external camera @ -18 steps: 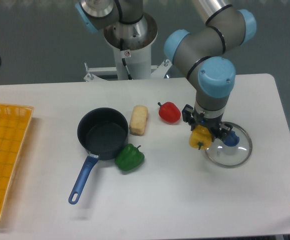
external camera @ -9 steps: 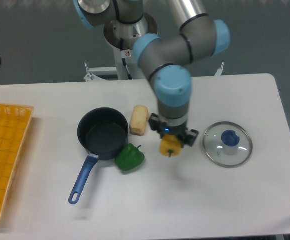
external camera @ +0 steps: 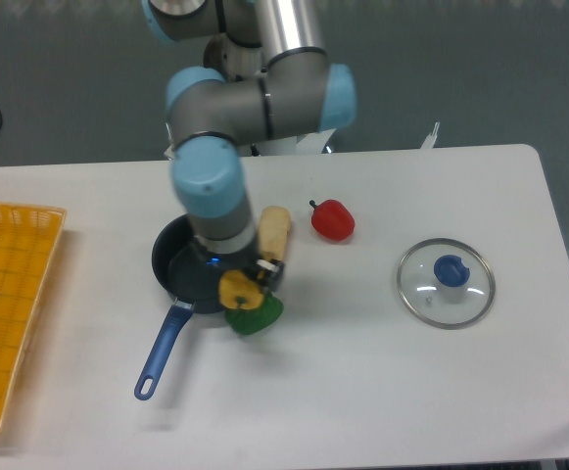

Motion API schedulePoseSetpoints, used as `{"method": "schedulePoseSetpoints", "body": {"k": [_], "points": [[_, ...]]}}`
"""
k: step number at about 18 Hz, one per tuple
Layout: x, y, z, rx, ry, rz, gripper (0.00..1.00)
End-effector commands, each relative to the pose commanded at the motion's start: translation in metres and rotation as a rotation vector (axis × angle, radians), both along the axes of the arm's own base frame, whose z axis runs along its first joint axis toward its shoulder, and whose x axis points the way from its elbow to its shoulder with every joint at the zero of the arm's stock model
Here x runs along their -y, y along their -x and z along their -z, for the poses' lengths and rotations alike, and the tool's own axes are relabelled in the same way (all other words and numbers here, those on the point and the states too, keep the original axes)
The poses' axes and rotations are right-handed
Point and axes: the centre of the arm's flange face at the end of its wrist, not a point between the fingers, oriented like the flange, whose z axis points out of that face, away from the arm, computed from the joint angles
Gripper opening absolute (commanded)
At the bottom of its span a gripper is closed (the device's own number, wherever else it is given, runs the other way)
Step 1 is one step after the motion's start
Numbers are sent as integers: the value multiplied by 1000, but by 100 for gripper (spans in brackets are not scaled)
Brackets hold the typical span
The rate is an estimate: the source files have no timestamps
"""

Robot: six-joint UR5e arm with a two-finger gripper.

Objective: Place the yellow pepper in the pot
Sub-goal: 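Carry the yellow pepper across the table over the dark saucepan, then lower the yellow pepper into the saucepan and open the gripper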

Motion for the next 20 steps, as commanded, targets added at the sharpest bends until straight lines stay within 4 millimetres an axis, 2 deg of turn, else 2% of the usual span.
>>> {"method": "schedulePoseSetpoints", "body": {"k": [2,3,11,16,20], "points": [[-4,-23,12,4,23,23,52],[-1,-28,17,10,33,27,52],[16,-50,26,3,83,64,52],[16,-50,34,-7,107,68,52],[24,-53,48,-5,137,71,52]]}}
